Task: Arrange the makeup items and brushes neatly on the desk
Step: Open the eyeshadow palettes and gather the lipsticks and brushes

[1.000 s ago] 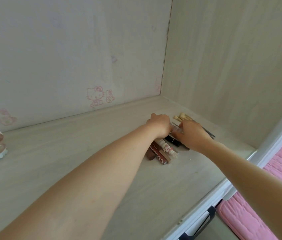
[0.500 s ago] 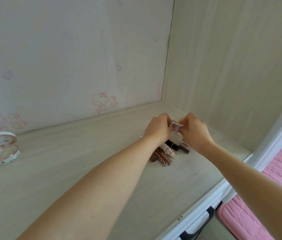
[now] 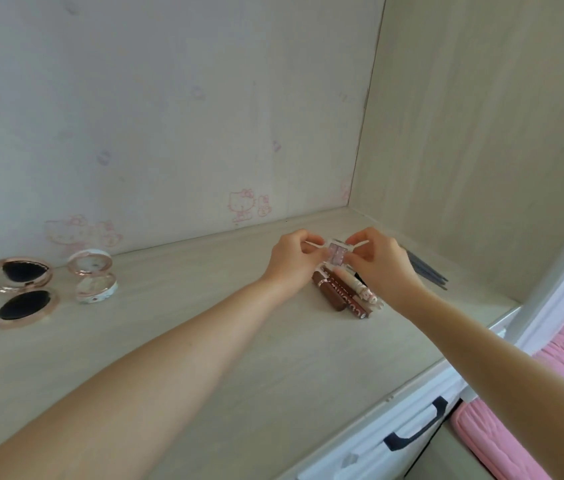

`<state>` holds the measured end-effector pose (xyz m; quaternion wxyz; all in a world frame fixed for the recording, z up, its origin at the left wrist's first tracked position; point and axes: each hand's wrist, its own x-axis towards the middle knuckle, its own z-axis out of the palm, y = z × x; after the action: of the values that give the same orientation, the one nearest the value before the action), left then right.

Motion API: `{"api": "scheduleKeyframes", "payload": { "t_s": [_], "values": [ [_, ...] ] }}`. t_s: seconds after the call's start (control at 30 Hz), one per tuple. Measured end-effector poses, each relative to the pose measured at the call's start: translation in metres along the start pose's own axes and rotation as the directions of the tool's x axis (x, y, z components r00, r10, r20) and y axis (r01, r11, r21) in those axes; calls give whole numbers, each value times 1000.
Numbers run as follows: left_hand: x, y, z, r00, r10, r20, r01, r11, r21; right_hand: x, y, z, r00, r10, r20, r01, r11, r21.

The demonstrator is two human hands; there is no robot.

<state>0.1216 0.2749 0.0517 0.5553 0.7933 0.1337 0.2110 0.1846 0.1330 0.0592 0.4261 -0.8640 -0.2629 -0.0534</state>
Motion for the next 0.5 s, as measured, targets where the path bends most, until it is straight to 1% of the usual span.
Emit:
{"api": "scheduleKeyframes", "payload": {
  "t_s": [0.13, 0.23, 0.37, 0.5],
  "values": [
    [-36, -3, -37, 996, -84, -10, 81, 981, -174, -28, -31, 17, 992, -102, 71, 106, 993, -60],
    [-65, -7, -67, 989, -145, -10, 136, 951, -278, -47, -50, 32, 980, -155, 122, 162, 985, -53],
    [-103, -20, -105, 974, -221, -47, 193, 922, -336, -73, -73, 60, 958, -205, 200, 206, 978, 15],
    [-135, -40, -138, 958, -274, -79, 231, 907, -352, -98, -92, 86, 897, -284, 339, 279, 958, 63]
  ]
}}
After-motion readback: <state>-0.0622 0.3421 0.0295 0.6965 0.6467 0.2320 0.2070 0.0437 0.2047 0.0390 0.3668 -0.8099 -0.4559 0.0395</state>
